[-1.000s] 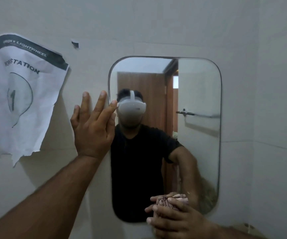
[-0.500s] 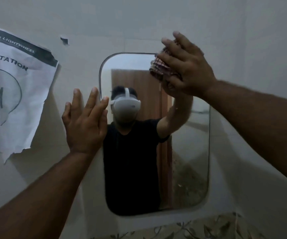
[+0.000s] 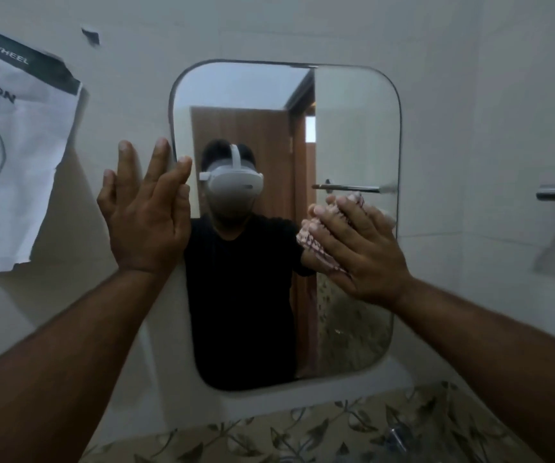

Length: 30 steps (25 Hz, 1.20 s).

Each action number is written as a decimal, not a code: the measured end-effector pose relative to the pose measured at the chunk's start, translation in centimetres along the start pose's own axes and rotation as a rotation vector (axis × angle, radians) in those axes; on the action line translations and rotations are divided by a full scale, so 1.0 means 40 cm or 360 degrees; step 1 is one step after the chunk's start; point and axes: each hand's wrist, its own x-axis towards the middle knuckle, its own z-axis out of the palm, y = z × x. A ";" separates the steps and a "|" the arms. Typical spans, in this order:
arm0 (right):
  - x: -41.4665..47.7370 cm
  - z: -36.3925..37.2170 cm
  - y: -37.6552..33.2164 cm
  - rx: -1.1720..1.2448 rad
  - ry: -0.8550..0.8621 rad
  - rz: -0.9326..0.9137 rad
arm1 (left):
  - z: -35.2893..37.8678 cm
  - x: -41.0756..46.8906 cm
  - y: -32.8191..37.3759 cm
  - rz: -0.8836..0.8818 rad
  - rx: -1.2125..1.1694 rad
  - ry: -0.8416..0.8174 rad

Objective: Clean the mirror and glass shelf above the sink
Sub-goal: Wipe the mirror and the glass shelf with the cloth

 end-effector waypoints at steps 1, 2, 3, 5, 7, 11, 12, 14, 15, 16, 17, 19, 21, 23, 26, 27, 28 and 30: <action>-0.044 -0.008 -0.031 0.0020 -0.0062 -0.0002 | 0.001 0.000 0.000 -0.0013 -0.0003 -0.0002; -0.083 -0.013 -0.064 0.0037 -0.0120 -0.0004 | 0.001 0.000 -0.001 -0.0024 -0.0005 -0.0005; -0.118 -0.016 -0.095 0.0038 -0.0176 -0.0016 | 0.000 0.001 -0.002 -0.0030 -0.0006 -0.0012; -0.180 -0.023 -0.144 0.0040 -0.0290 -0.0058 | 0.000 0.005 -0.007 -0.0028 0.0006 -0.0041; -0.240 -0.033 -0.178 0.0048 -0.0372 -0.0130 | 0.004 0.005 -0.010 -0.0016 0.0033 -0.0074; -0.334 -0.043 -0.226 0.0022 -0.0457 -0.0225 | 0.015 -0.003 -0.017 0.0006 0.0067 -0.0102; -0.351 -0.040 -0.234 0.0028 -0.0452 -0.0218 | 0.016 -0.003 -0.019 0.0006 0.0065 -0.0103; -0.379 -0.032 -0.244 0.0064 -0.0436 -0.0197 | 0.020 0.000 -0.024 0.0009 0.0056 -0.0115; -0.394 -0.028 -0.248 0.0090 -0.0449 -0.0189 | 0.023 -0.001 -0.023 0.0000 0.0041 -0.0119; -0.409 -0.026 -0.253 0.0114 -0.0463 -0.0186 | 0.025 -0.004 -0.020 -0.0010 0.0013 -0.0109; -0.421 -0.024 -0.259 0.0136 -0.0469 -0.0184 | 0.027 -0.012 -0.016 -0.0017 -0.0022 -0.0096; -0.439 -0.020 -0.268 0.0166 -0.0464 -0.0183 | 0.028 -0.037 -0.012 -0.0027 -0.0068 -0.0087; -0.449 -0.018 -0.271 0.0180 -0.0487 -0.0175 | 0.024 -0.074 -0.018 -0.0052 -0.0045 -0.0085; -0.456 -0.015 -0.272 0.0192 -0.0517 -0.0168 | 0.013 -0.105 -0.028 -0.0053 0.0030 -0.0189; -0.466 -0.019 -0.278 0.0193 -0.0536 -0.0172 | -0.008 -0.133 -0.022 -0.0103 0.0051 -0.0278; -0.471 -0.025 -0.283 0.0182 -0.0534 -0.0180 | -0.015 -0.142 -0.018 -0.0100 0.0048 -0.0302; -0.475 -0.032 -0.288 0.0174 -0.0534 -0.0186 | -0.023 -0.152 -0.017 -0.0086 0.0045 -0.0330; -0.478 -0.040 -0.297 0.0188 -0.0531 -0.0173 | -0.034 -0.160 -0.016 -0.0068 0.0047 -0.0372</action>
